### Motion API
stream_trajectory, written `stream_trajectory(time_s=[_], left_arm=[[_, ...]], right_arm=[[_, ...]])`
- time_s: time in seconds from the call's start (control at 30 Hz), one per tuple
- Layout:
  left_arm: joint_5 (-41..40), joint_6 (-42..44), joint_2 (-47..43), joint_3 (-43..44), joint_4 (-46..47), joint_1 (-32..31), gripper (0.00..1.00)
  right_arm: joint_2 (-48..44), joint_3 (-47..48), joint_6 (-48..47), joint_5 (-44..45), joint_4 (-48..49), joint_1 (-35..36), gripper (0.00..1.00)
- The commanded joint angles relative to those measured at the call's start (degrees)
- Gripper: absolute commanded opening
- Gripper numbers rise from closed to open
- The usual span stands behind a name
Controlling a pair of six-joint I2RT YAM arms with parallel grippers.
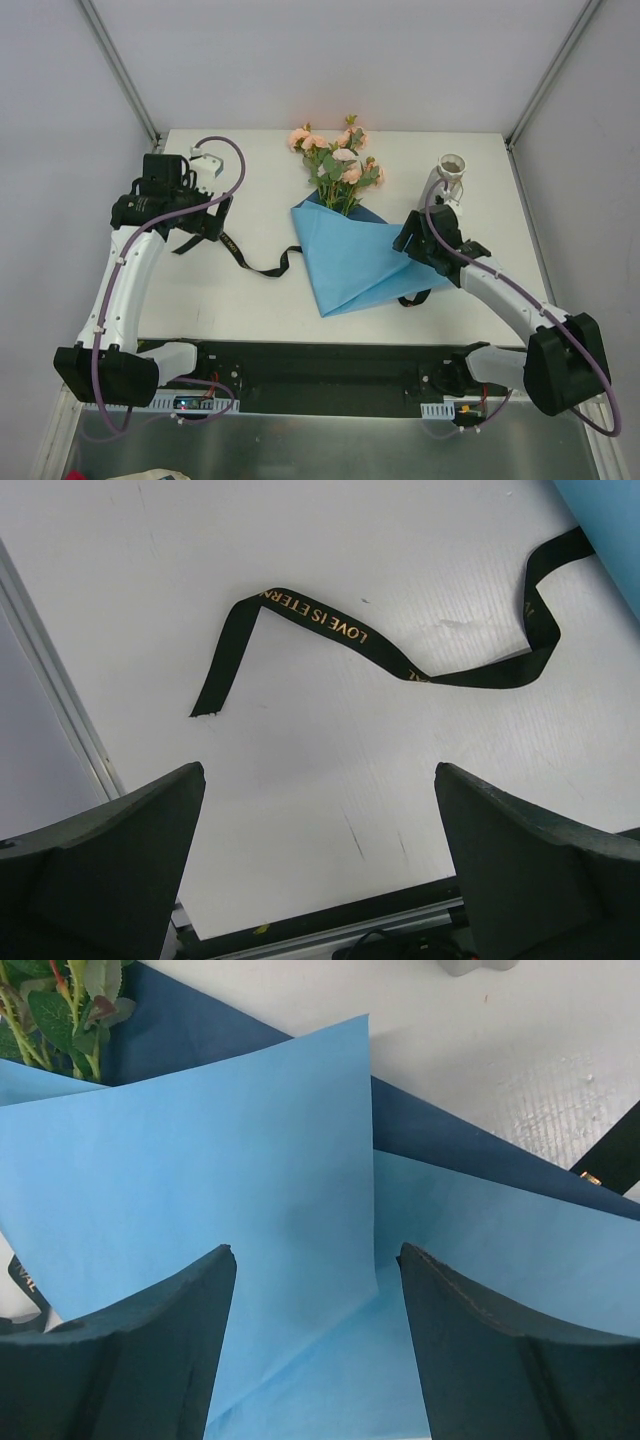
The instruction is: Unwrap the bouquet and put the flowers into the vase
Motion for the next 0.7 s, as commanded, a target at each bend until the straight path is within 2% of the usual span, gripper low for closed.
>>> stream_trajectory(time_s=[0.0,0.23,0.33,0.43,0.47,0.53,0.67], left_arm=[[0.51,0.34,-1.37,-0.66,-1.16,-0.53,0.99],[0.78,-0.19,-1.28,-0.74,-1.16,-0.53,0.99],[0.34,-0.10,-1.54,-1.10,-1.25,-0.53,0.99],[-0.01,-0.02,-1.72,-1.27,-1.16,-0.53,0.99],[-0.02,-0.02,-1.72,-1.36,-1.25,-0.53,0.99],[0.07,-0.10,-1.81,-1.45,-1.25,-0.53,0.99],[0.25,-0.63,-1.98,-1.27,-1.08,-0.53,0.99]], right_arm=[[1.77,1.34,-3.85,0.33,3.48,-0.57,0.70],[6.79,-0.60,-4.65,-2.12,9.63,-0.66,0.69],[8.02,-0.08,-4.39,-2.48,10.25,-0.66,0.58],[7.67,0.19,-4.65,-2.57,10.52,-0.74,0.41],[7.41,0.27,-4.82,-2.57,10.34,-0.66,0.32],[6.27,0.97,-5.17,-3.18,10.34,-0.74,0.23],[3.81,5.26,-7.18,-3.19,8.33,1.26,0.17]])
